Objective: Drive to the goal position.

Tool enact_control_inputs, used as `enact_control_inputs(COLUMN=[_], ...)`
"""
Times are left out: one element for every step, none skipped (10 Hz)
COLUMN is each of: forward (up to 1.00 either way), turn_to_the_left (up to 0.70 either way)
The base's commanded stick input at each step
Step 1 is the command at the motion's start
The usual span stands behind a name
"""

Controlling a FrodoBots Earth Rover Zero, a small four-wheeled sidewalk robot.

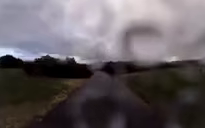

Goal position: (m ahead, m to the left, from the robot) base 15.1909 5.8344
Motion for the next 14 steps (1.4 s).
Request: enact_control_inputs(forward=[0.7,0.7,0.7,0.7,0.7,0.7,0.7,0.7,0.7,0.7,0.7,0.7,0.7,0.7], turn_to_the_left=[0.0,0.0,0.0,0.0,0.0,0.0,0.0,0.0,0.0,0.0,0.0,0.0,0.0,0.0])
